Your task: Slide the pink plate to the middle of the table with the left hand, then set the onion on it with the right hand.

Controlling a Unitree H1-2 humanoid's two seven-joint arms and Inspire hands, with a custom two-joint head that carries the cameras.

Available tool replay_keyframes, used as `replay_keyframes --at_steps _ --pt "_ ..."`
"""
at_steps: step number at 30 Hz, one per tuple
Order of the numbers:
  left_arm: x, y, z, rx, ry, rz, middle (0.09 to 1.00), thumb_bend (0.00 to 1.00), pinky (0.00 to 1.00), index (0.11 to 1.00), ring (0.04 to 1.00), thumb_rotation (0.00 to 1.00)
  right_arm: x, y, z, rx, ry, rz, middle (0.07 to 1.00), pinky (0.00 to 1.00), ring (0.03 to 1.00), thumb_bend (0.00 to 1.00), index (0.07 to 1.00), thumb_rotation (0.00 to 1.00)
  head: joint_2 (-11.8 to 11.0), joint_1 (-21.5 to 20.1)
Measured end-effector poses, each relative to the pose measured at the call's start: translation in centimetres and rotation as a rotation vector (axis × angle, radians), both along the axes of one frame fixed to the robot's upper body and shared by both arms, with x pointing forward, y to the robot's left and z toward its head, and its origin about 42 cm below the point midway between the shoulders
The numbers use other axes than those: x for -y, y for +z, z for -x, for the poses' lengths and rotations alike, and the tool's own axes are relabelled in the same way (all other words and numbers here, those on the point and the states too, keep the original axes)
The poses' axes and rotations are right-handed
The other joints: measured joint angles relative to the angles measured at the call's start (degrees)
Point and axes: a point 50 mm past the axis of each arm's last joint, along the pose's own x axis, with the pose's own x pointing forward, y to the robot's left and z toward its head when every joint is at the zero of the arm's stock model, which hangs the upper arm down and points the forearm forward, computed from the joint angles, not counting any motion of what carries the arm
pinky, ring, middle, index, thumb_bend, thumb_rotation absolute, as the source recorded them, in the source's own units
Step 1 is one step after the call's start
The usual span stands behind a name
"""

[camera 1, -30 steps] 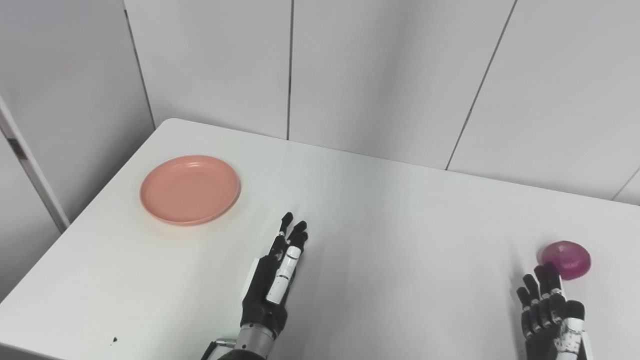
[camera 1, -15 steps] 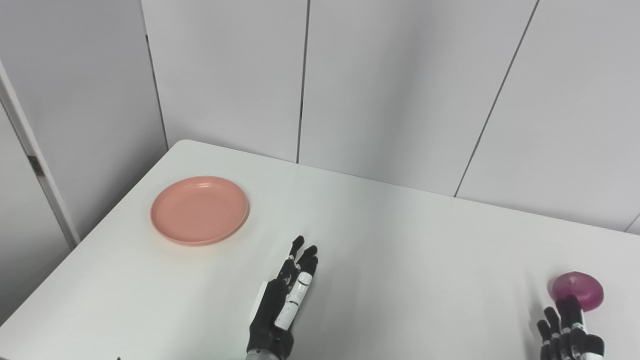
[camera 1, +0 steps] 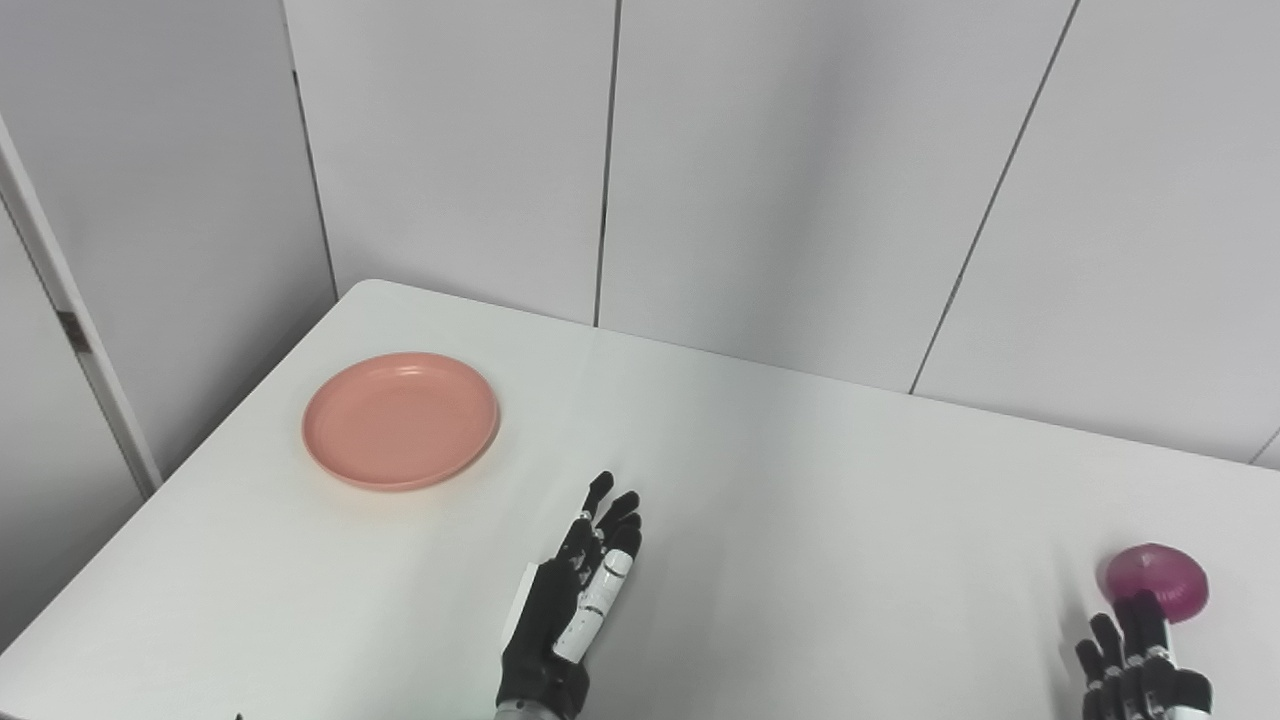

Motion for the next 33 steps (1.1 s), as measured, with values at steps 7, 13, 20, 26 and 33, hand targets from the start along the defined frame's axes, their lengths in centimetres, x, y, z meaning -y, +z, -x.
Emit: replay_keyframes --at_steps 7,13,20,26,33 --pt "-0.6 0.5 -0.4 -0.004 0.011 -0.004 0.921 0.66 1.00 0.946 0.933 0.70 -0.1 0.0 0.0 0.000 -0.001 0.000 1.000 1.00 1.000 0.68 1.000 1.00 -0.09 -0.70" --pt "-2.6 1.6 -1.7 -0.031 0.032 -0.037 0.929 0.70 1.00 0.949 0.936 0.73 -0.1 0.0 0.0 0.001 -0.002 -0.001 1.000 1.00 1.000 0.67 1.000 1.00 -0.18 -1.40" --pt "-2.6 4.9 -4.4 0.006 0.010 -0.016 0.951 0.73 1.00 0.964 0.953 0.77 -0.2 0.0 0.0 -0.002 -0.008 0.014 1.000 1.00 1.000 0.65 1.000 1.00 0.00 -1.67" --pt "-3.6 8.9 -6.9 0.078 0.002 -0.010 0.961 0.74 1.00 0.971 0.967 0.78 -0.4 0.0 0.0 -0.003 -0.013 0.015 1.000 1.00 1.000 0.63 1.000 1.00 -0.09 -1.76" --pt "-6.7 12.1 -8.8 0.081 0.014 -0.044 0.965 0.73 1.00 0.969 0.977 0.82 -0.5 0.0 0.0 -0.005 -0.017 0.017 1.000 1.00 1.000 0.62 1.000 1.00 -0.26 -2.02"
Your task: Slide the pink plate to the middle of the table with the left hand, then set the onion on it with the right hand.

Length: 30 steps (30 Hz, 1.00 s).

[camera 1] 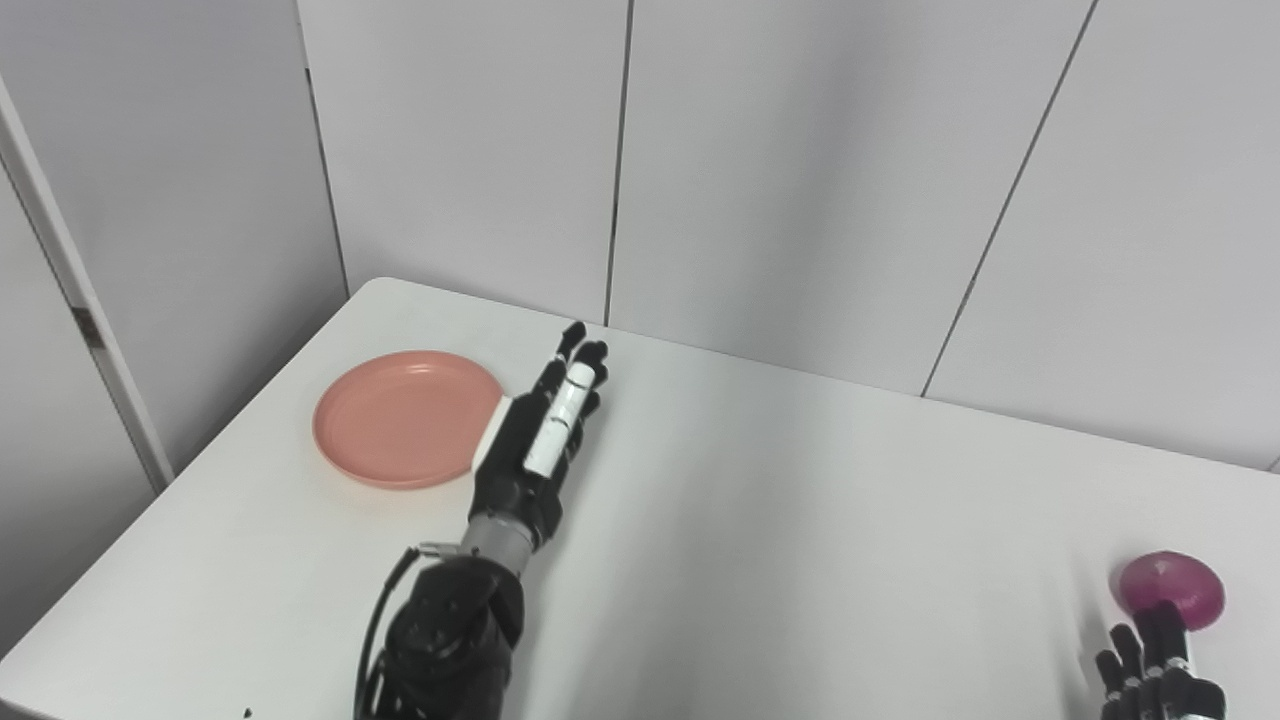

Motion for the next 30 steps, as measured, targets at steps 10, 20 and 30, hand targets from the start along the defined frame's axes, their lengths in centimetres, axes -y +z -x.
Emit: replay_keyframes --at_steps 10,20,30 --pt "-3.6 5.4 -3.2 0.137 0.048 -0.060 0.959 0.74 1.00 0.977 0.963 0.81 0.0 0.0 0.0 0.001 -0.001 0.003 1.000 1.00 1.000 0.60 1.000 1.00 0.09 0.09" --pt "-10.1 8.8 -6.5 0.150 0.156 -0.159 0.934 0.72 1.00 0.960 0.940 0.82 0.1 0.0 0.1 0.001 -0.004 0.000 1.000 1.00 1.000 0.59 1.000 1.00 0.26 0.09" --pt "-15.4 6.9 -9.0 0.014 0.127 -0.198 0.920 0.80 0.95 0.959 0.915 0.95 0.3 0.0 0.1 0.002 -0.007 0.003 1.000 1.00 1.000 0.58 1.000 1.00 0.09 0.88"
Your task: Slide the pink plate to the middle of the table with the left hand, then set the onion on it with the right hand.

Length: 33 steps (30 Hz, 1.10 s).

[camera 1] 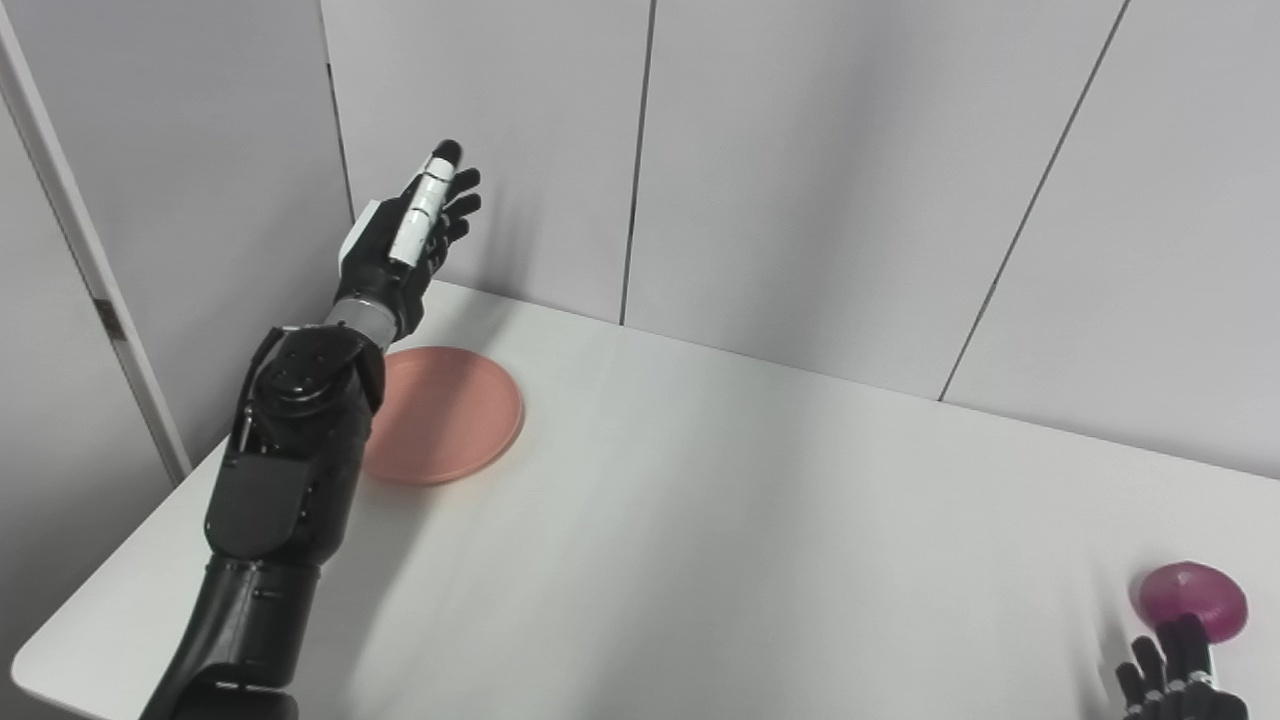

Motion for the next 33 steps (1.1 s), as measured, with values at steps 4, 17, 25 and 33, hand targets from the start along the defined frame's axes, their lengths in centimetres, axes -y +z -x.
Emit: replay_keyframes --at_steps 4,17,25,33 --pt "-2.2 -0.5 -0.4 -0.034 -0.017 -0.038 0.904 0.83 0.95 0.942 0.897 0.99 0.0 0.0 0.0 0.002 -0.001 0.002 1.000 1.00 1.000 0.57 1.000 1.00 -0.18 0.53" --pt "-7.0 -1.2 -1.0 -0.056 -0.016 -0.069 0.853 0.82 0.91 0.914 0.866 0.99 0.2 -0.1 0.0 0.004 0.000 0.007 1.000 1.00 1.000 0.57 1.000 1.00 -0.62 2.29" --pt "-9.6 -1.8 -1.1 -0.032 0.046 -0.074 0.817 0.84 0.86 0.839 0.822 0.97 0.2 -0.1 0.0 0.005 -0.001 0.008 1.000 1.00 1.000 0.58 1.000 1.00 -0.53 2.46" --pt "-12.2 -4.6 -1.0 -0.004 0.148 -0.048 0.779 0.86 0.81 0.785 0.781 0.94 0.3 -0.1 0.0 0.006 0.000 0.011 1.000 1.00 1.000 0.57 1.000 1.00 -0.26 2.37"
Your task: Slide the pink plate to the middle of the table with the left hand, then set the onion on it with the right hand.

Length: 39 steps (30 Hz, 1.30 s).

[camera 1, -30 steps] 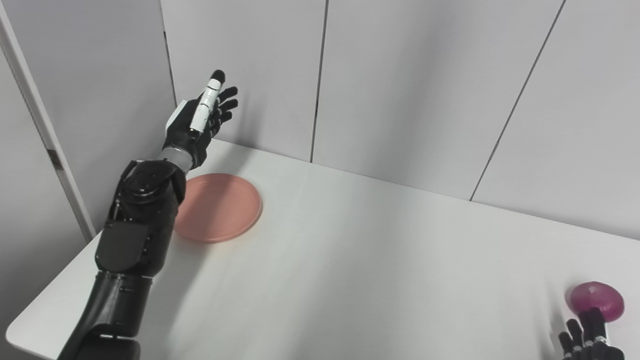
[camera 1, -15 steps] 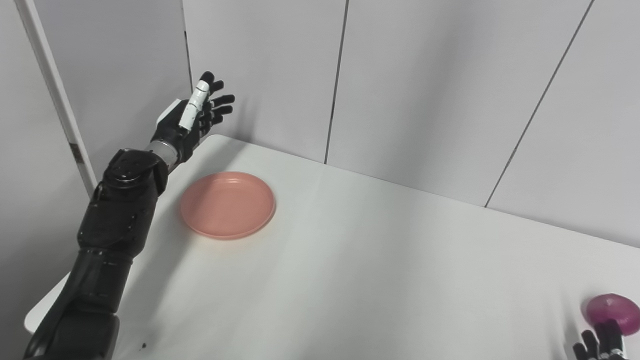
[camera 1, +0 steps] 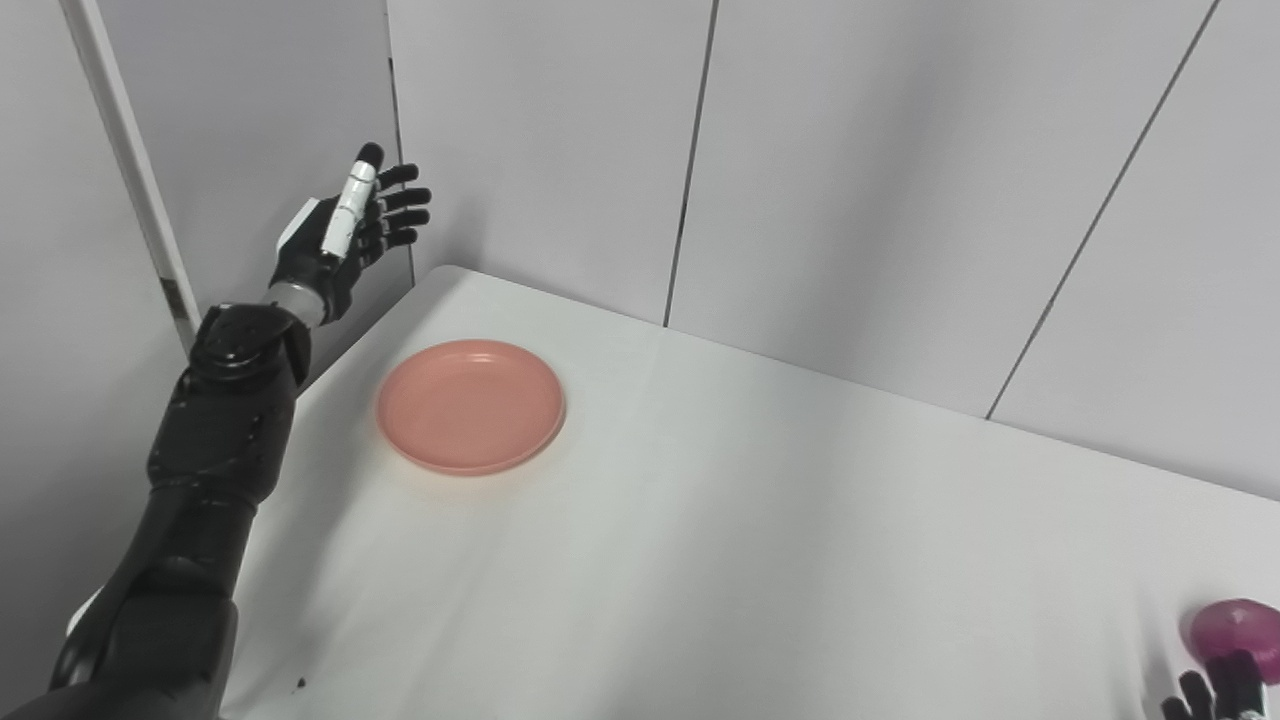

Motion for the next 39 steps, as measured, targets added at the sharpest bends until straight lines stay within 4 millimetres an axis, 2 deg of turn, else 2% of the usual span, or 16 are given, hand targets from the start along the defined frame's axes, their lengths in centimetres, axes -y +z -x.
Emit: replay_keyframes --at_steps 5,13,21,27,35,39 --pt "-0.9 -2.8 0.0 -0.020 0.037 0.028 0.777 0.86 0.80 0.788 0.782 0.94 0.0 0.0 0.0 0.003 0.000 0.001 1.000 1.00 1.000 0.57 1.000 1.00 0.18 -0.09" --pt "-0.8 -4.2 -0.3 -0.021 0.057 0.043 0.744 0.84 0.79 0.759 0.754 0.93 0.0 0.1 0.1 0.015 0.001 0.004 1.000 1.00 1.000 0.56 1.000 1.00 0.00 -0.35" --pt "-0.1 -6.2 -0.4 -0.045 0.068 0.061 0.734 0.82 0.77 0.755 0.739 0.93 0.1 0.1 0.1 0.023 0.003 0.005 1.000 1.00 1.000 0.57 1.000 1.00 -1.67 0.44" --pt "0.0 -7.2 -0.3 -0.069 0.079 0.093 0.740 0.81 0.76 0.769 0.746 0.90 0.1 0.1 0.1 0.024 0.006 0.002 1.000 1.00 1.000 0.57 1.000 1.00 -1.58 0.26" --pt "-0.2 -8.8 -0.1 -0.103 0.103 0.155 0.751 0.82 0.76 0.780 0.755 0.92 0.1 0.1 0.1 0.024 0.005 0.002 1.000 1.00 1.000 0.56 1.000 1.00 -1.58 0.18" --pt "-0.3 -8.9 -0.1 -0.103 0.104 0.154 0.741 0.81 0.74 0.768 0.743 0.93 0.1 0.1 0.1 0.024 0.005 0.003 1.000 1.00 1.000 0.56 1.000 1.00 -1.67 0.18"
